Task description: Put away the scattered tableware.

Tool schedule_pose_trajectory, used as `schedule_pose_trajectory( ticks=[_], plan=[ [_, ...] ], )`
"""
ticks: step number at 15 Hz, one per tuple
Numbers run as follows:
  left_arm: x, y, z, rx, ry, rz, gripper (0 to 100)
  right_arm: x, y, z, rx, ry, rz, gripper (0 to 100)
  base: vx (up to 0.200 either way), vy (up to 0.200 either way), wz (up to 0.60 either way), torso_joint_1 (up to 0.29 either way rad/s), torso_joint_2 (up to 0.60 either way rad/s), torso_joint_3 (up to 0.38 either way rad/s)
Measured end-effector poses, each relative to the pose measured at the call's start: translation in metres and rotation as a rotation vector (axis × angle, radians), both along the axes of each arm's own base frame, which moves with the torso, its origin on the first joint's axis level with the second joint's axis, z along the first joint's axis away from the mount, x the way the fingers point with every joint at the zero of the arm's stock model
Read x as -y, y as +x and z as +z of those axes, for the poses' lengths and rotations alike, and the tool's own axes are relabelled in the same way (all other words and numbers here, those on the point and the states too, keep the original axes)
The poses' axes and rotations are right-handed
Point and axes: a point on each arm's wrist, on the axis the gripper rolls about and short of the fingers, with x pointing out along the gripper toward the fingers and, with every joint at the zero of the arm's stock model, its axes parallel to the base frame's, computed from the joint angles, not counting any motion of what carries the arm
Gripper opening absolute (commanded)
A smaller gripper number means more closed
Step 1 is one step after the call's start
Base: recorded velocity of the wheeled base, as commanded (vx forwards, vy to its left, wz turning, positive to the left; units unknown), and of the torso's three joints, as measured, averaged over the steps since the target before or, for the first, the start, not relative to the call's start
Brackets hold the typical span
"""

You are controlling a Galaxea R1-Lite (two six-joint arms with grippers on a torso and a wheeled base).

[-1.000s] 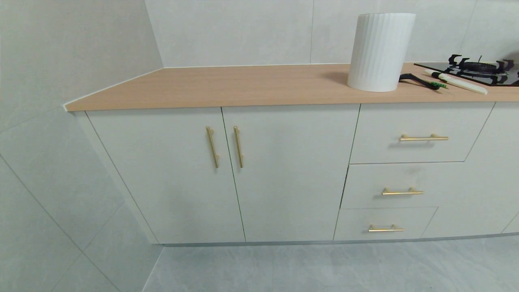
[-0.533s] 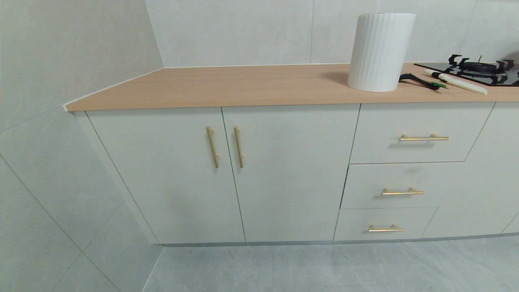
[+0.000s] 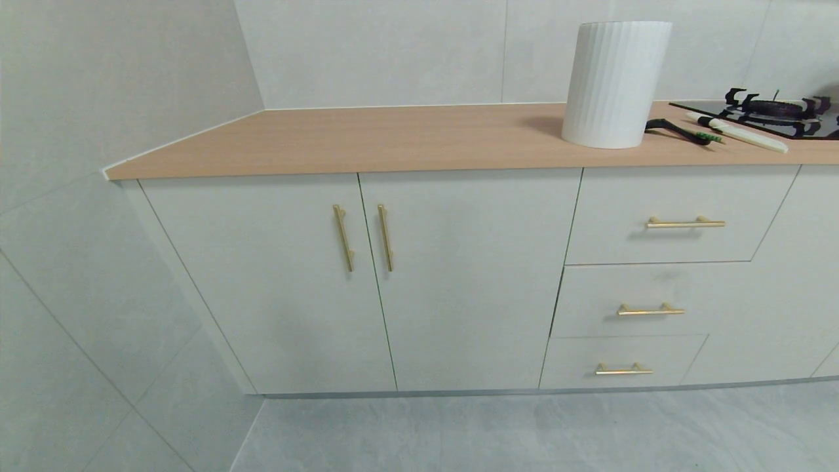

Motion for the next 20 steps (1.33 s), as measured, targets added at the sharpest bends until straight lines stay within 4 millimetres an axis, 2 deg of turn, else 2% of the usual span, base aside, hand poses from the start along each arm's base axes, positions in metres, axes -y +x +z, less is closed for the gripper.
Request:
schedule_pose_trajectory(
  ticks=[5, 13, 16, 20],
  plan=[
    [0.0000, 0.0000, 0.0000, 0.000, 0.000, 0.001, 100, 0.0000, 0.0000, -0.0001, -0.001, 0.000, 0.000, 100, 0.000, -0.200, 0.00, 0.003, 0.00, -0.002],
    [0.0000, 0.0000, 0.0000, 0.001, -0.011, -0.001, 100, 0.0000, 0.0000, -0.0002, -0.002, 0.000, 0.000, 100, 0.000, 0.000, 0.00, 0.000, 0.00, 0.000],
    [0.0000, 0.0000, 0.0000, 0.001, -0.008, -0.001, 100, 0.0000, 0.0000, -0.0002, -0.002, 0.000, -0.001, 100, 0.200, 0.000, 0.00, -0.002, 0.00, 0.002],
    [0.0000, 0.0000, 0.0000, 0.001, -0.015, -0.001, 100, 0.0000, 0.0000, -0.0002, -0.002, 0.000, -0.001, 100, 0.000, 0.000, 0.00, 0.000, 0.00, 0.000]
  ],
)
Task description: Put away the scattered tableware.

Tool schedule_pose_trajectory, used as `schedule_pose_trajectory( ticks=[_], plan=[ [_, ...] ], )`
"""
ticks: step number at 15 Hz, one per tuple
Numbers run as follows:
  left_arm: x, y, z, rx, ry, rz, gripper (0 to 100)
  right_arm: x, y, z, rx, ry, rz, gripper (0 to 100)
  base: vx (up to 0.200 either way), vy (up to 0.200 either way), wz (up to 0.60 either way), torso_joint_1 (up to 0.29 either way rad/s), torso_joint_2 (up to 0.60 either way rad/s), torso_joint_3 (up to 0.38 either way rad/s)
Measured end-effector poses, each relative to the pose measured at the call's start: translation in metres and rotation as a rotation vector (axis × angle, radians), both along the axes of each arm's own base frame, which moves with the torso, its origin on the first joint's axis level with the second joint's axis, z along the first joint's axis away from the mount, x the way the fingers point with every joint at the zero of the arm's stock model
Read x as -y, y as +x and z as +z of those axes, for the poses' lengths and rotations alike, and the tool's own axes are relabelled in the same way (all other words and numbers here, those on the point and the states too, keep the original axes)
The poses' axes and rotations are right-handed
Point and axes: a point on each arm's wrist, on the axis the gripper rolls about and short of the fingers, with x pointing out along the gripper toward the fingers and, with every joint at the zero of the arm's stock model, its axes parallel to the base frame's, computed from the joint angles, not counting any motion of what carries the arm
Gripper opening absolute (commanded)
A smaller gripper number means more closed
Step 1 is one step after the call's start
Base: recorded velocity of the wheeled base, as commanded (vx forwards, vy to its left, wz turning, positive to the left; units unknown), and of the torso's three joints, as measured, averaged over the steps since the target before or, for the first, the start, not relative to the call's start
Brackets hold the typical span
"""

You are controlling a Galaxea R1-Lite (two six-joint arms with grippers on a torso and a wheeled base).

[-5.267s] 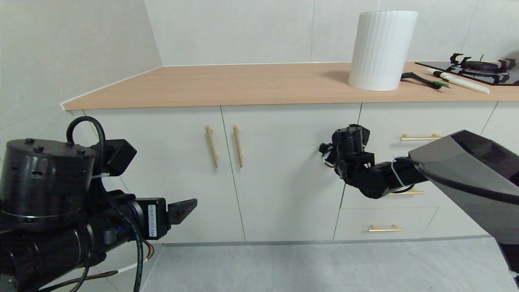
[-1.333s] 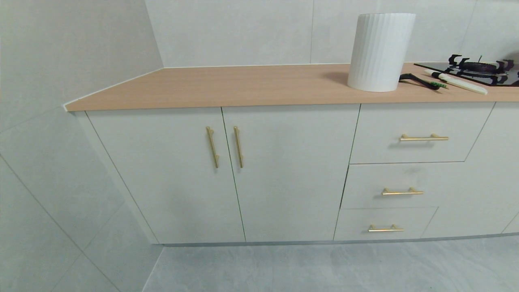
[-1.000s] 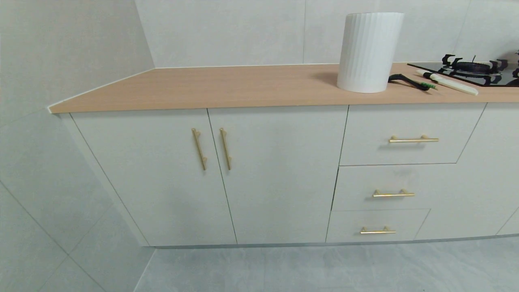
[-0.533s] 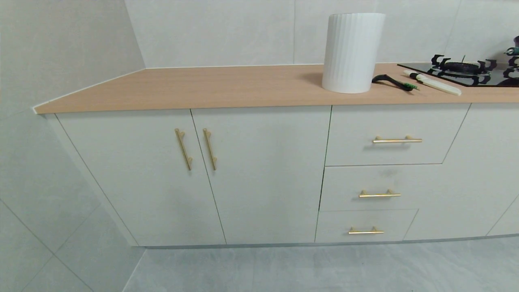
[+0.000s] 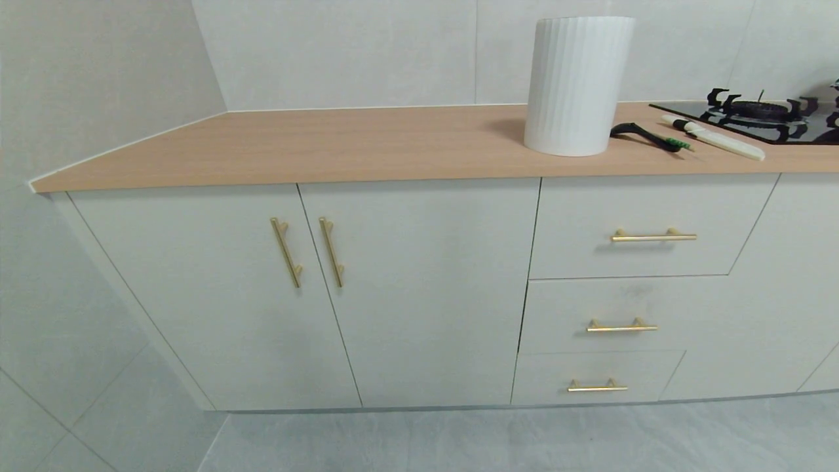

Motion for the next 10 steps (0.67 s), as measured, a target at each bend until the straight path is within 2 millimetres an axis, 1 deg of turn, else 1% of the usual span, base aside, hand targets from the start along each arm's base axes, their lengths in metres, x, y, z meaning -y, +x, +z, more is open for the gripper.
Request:
schedule_pose_trajectory(
  ticks=[10],
  plan=[
    [0.0000, 0.0000, 0.0000, 0.001, -0.012, 0.002, 100, -0.0001, -0.0005, 0.0025, 0.006, -0.008, 0.005, 100, 0.000, 0.000, 0.00, 0.000, 0.00, 0.000]
  ],
)
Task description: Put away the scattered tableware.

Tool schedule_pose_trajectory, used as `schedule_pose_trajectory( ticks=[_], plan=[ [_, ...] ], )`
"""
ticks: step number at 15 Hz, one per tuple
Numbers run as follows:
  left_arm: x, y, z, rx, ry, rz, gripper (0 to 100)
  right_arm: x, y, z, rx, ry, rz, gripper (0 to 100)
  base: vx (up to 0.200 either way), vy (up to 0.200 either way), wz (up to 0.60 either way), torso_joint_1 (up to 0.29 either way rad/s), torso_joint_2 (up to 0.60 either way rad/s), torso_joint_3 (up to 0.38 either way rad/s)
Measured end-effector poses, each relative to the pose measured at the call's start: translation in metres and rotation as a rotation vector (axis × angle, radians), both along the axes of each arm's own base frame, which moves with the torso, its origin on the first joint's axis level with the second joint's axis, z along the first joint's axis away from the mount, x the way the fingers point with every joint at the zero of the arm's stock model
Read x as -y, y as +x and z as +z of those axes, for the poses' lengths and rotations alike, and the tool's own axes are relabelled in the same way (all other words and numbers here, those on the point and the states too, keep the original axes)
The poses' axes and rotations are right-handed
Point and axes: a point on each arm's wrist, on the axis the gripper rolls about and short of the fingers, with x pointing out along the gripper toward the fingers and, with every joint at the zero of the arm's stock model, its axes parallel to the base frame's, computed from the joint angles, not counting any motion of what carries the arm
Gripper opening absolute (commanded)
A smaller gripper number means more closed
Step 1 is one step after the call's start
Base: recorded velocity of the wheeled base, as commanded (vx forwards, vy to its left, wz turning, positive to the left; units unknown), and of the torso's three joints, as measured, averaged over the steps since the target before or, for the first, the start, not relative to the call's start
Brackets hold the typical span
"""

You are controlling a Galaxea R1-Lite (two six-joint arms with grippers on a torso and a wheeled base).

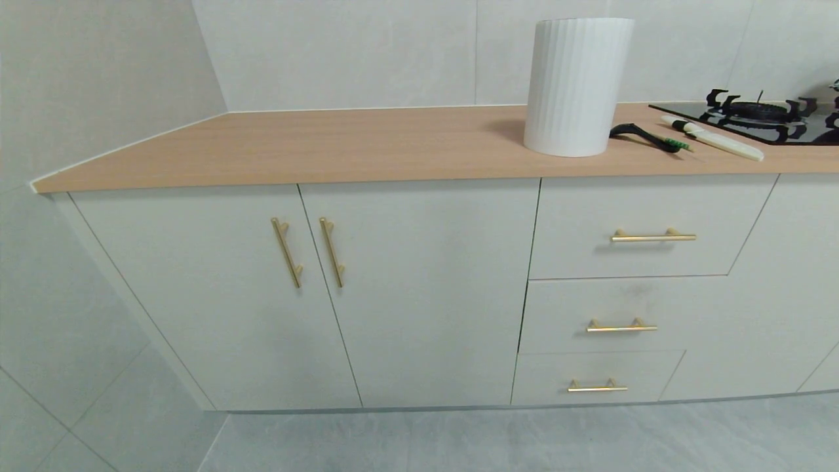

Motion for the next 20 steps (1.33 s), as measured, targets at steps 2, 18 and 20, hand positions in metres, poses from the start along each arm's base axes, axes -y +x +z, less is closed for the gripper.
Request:
schedule_pose_trajectory(
  ticks=[2, 18, 20],
  plan=[
    [0.000, 0.000, 0.000, 0.000, 0.001, 0.000, 100, 0.000, -0.004, 0.025, 0.046, 0.046, 0.018, 100, 0.000, 0.000, 0.00, 0.000, 0.00, 0.000],
    [0.000, 0.000, 0.000, 0.000, 0.001, 0.000, 100, -0.028, 0.295, 0.052, -0.639, -0.047, 0.100, 100, 0.000, 0.000, 0.00, 0.000, 0.00, 0.000],
    [0.000, 0.000, 0.000, 0.000, 0.001, -0.001, 100, -0.026, 0.325, 0.027, -0.649, -0.054, 0.061, 100, 0.000, 0.000, 0.00, 0.000, 0.00, 0.000]
  ],
)
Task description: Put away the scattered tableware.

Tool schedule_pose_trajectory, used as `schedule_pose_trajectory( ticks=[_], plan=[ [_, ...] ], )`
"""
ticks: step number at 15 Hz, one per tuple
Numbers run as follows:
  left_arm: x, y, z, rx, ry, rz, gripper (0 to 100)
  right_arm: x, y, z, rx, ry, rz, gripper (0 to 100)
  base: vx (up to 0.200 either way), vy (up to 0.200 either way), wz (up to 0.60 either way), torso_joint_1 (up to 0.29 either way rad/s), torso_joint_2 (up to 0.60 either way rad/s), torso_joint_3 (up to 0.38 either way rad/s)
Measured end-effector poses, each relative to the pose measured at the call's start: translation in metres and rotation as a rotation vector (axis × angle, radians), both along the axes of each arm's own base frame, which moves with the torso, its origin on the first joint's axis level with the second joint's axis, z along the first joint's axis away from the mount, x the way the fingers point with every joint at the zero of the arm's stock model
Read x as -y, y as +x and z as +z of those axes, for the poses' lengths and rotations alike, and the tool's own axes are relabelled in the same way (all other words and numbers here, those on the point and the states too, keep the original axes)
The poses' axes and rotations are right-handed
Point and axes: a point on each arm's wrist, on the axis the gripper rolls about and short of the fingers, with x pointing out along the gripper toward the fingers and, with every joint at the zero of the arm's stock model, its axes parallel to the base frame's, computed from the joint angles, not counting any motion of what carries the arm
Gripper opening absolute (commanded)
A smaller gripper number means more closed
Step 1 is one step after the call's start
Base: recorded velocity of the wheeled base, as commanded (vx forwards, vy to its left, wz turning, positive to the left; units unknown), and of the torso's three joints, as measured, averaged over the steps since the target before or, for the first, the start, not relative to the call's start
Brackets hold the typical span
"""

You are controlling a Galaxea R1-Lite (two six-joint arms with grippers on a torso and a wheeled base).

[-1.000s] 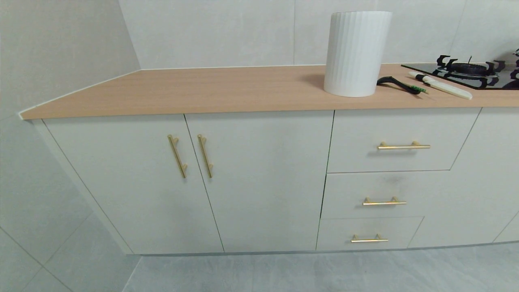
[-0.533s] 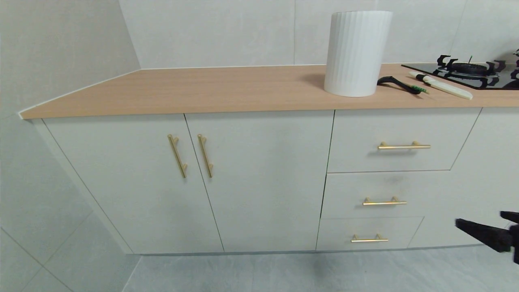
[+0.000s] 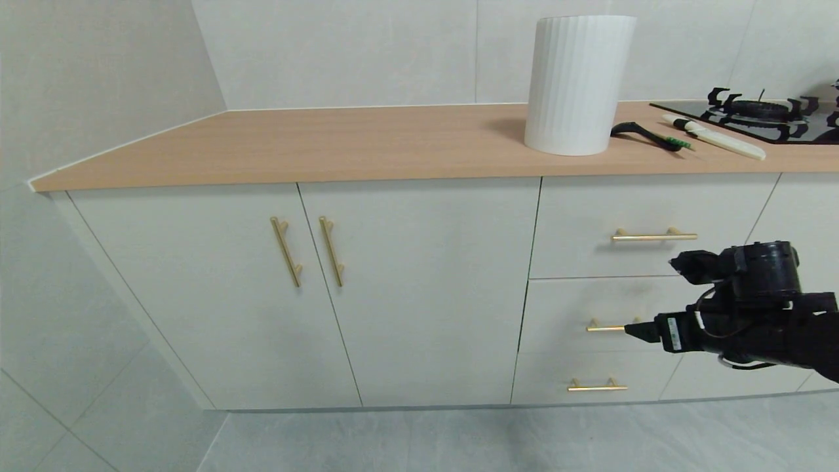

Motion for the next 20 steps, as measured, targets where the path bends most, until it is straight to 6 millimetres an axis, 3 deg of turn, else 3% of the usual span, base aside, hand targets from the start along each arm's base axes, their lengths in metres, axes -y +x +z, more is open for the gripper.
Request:
schedule_pose_trajectory(
  ticks=[4, 7, 12, 20],
  plan=[
    [0.000, 0.000, 0.000, 0.000, 0.000, 0.000, 100, 0.014, 0.047, -0.037, 0.059, -0.027, -0.051, 100, 0.000, 0.000, 0.00, 0.000, 0.00, 0.000],
    [0.000, 0.000, 0.000, 0.000, 0.000, 0.000, 100, 0.024, 0.064, -0.055, 0.058, -0.034, -0.083, 100, 0.000, 0.000, 0.00, 0.000, 0.00, 0.000],
    [0.000, 0.000, 0.000, 0.000, 0.000, 0.000, 100, 0.036, 0.084, -0.079, 0.105, -0.075, -0.170, 100, 0.000, 0.000, 0.00, 0.000, 0.00, 0.000],
    [0.000, 0.000, 0.000, 0.000, 0.000, 0.000, 100, 0.034, 0.102, -0.111, 0.111, -0.130, -0.217, 100, 0.000, 0.000, 0.00, 0.000, 0.00, 0.000]
  ],
)
